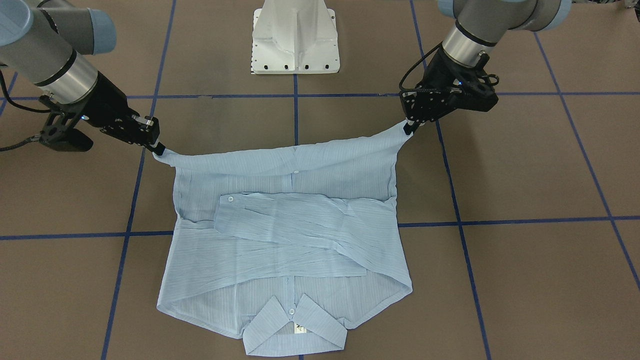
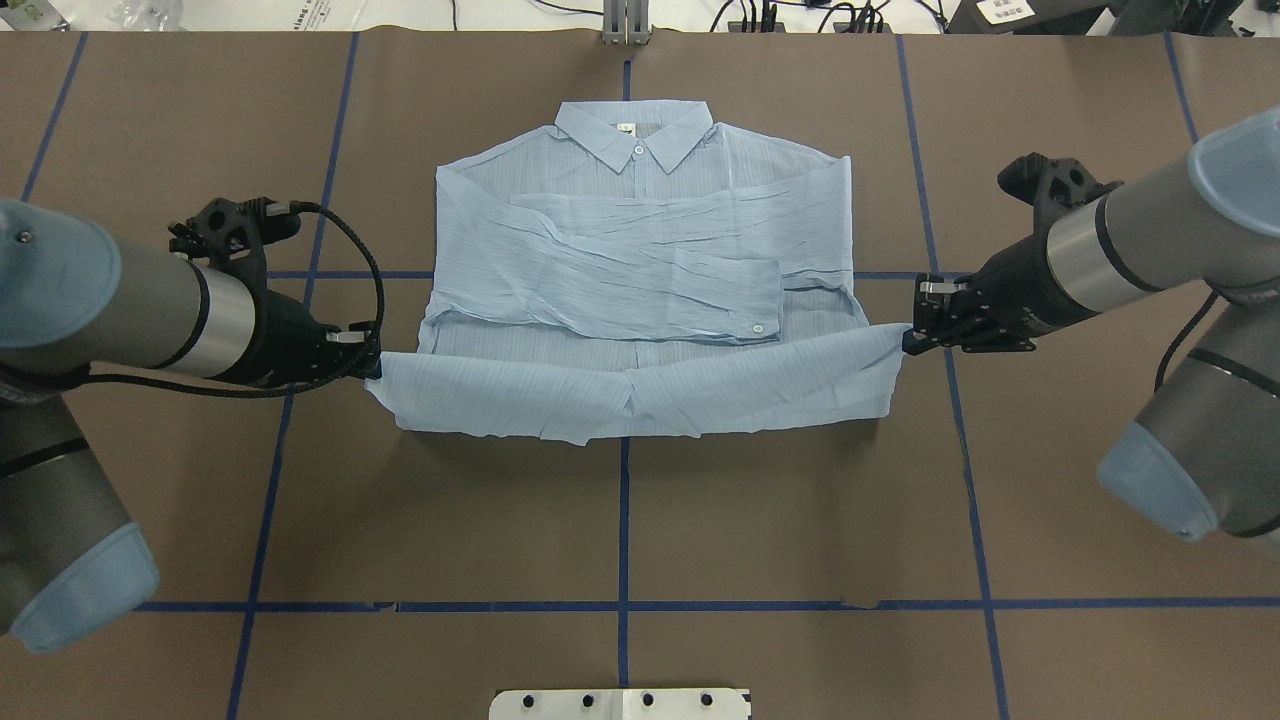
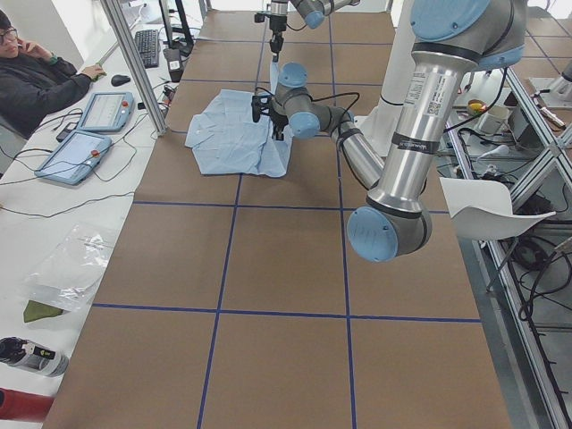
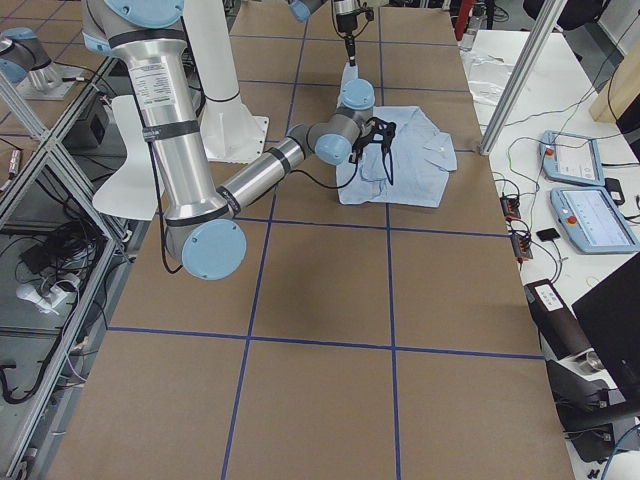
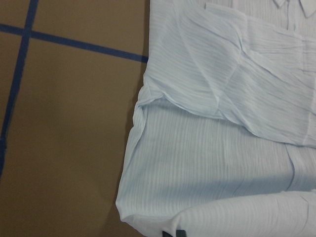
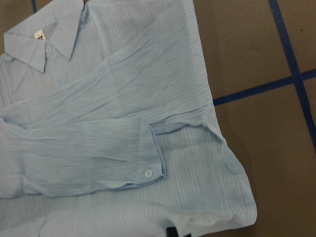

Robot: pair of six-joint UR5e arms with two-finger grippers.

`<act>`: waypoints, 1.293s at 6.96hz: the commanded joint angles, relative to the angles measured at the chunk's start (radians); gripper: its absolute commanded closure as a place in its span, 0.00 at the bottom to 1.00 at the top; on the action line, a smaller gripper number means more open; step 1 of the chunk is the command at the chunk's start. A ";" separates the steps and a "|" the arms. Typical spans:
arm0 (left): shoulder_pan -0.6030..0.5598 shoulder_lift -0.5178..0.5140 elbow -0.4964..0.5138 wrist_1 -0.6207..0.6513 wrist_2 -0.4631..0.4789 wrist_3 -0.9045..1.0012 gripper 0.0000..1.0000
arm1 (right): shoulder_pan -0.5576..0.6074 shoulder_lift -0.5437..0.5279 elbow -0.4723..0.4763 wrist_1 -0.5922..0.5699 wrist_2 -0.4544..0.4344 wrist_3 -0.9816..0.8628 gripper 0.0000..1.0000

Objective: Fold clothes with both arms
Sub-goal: 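Lift the hem with both grippers and carry it toward the collar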

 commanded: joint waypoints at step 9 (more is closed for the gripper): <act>-0.182 -0.317 0.793 -0.553 -0.041 0.005 1.00 | 0.137 0.351 -0.528 0.010 0.025 -0.076 1.00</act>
